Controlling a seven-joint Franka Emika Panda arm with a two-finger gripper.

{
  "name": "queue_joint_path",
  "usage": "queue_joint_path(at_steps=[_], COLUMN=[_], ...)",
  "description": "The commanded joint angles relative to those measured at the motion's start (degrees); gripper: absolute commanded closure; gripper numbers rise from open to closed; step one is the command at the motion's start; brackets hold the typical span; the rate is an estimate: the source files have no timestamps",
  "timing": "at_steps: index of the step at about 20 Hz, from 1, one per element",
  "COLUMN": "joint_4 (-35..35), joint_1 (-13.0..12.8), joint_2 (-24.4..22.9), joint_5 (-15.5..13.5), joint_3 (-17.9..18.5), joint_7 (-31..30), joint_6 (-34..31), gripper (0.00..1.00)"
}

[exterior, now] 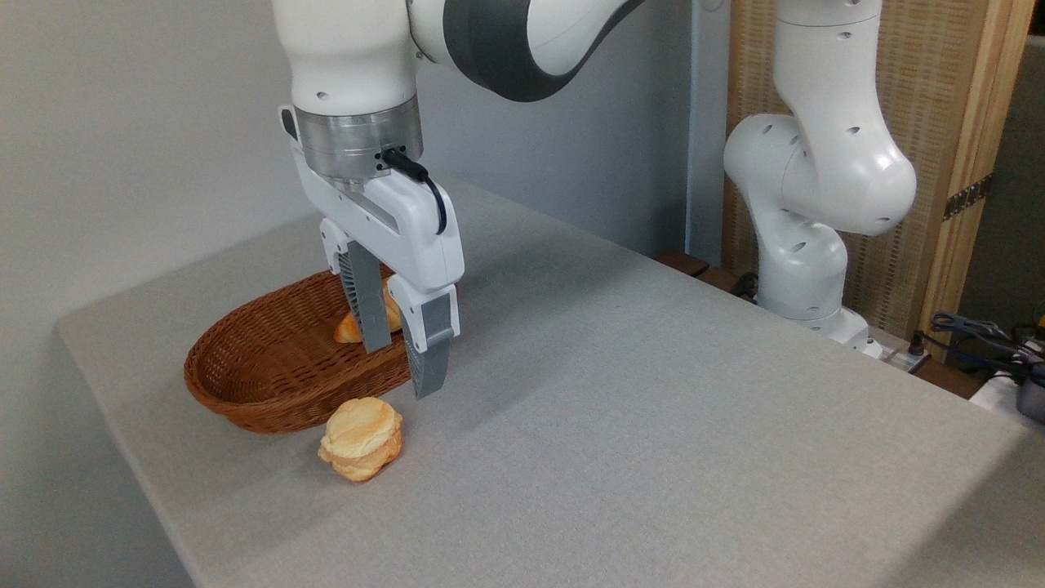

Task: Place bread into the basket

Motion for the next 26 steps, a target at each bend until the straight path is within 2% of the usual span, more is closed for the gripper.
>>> queue_joint_path(at_steps=[1, 21, 26], joint_4=[0.39, 0.22, -0.31], joint_1=[0.34, 0.26, 0.26], joint_2=[0.01, 0.36, 0.97], joint_5=[-0.23, -0.23, -0.67], joint_3=[-0.27, -0.36, -0.36], joint_7=[-0.53, -0.62, -0.71], joint_6=[-0.16, 0.98, 4.22], gripper=[0.00, 0.00, 0.00])
